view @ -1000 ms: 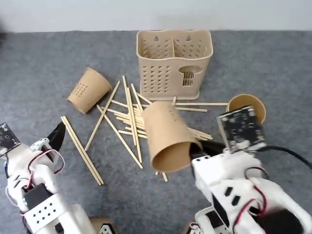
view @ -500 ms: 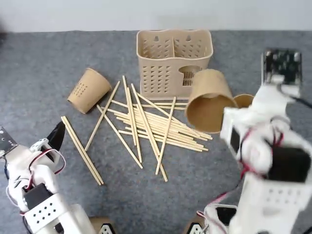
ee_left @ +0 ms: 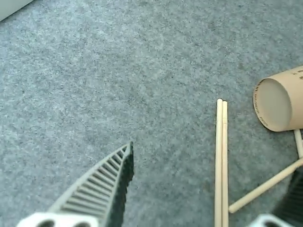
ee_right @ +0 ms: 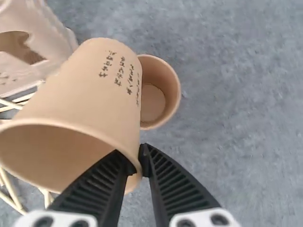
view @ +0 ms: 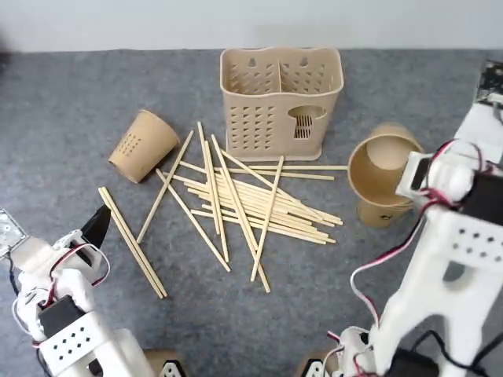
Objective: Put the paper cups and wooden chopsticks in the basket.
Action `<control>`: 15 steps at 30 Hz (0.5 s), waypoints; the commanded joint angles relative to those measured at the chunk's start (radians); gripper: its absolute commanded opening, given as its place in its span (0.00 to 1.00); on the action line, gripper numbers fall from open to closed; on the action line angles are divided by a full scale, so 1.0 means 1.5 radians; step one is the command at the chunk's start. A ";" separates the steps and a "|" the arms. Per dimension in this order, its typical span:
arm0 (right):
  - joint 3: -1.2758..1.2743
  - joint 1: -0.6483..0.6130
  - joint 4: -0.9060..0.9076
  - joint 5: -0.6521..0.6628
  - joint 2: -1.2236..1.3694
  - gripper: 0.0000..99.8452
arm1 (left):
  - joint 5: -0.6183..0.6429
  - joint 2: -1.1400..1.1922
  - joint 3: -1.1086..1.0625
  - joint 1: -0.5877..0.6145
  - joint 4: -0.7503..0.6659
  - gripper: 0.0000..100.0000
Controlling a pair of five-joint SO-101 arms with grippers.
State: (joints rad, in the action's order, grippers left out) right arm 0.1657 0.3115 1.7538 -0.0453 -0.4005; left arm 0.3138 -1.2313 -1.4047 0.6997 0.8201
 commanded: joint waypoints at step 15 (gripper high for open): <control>0.030 0.044 0.029 -0.080 0.197 0.01 | 0.007 -0.012 -0.017 0.004 0.001 0.47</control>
State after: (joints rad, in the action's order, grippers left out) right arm 0.1657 0.3790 1.7553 -0.1435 -0.1089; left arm 0.3138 -1.2313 -1.4400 0.6997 0.8201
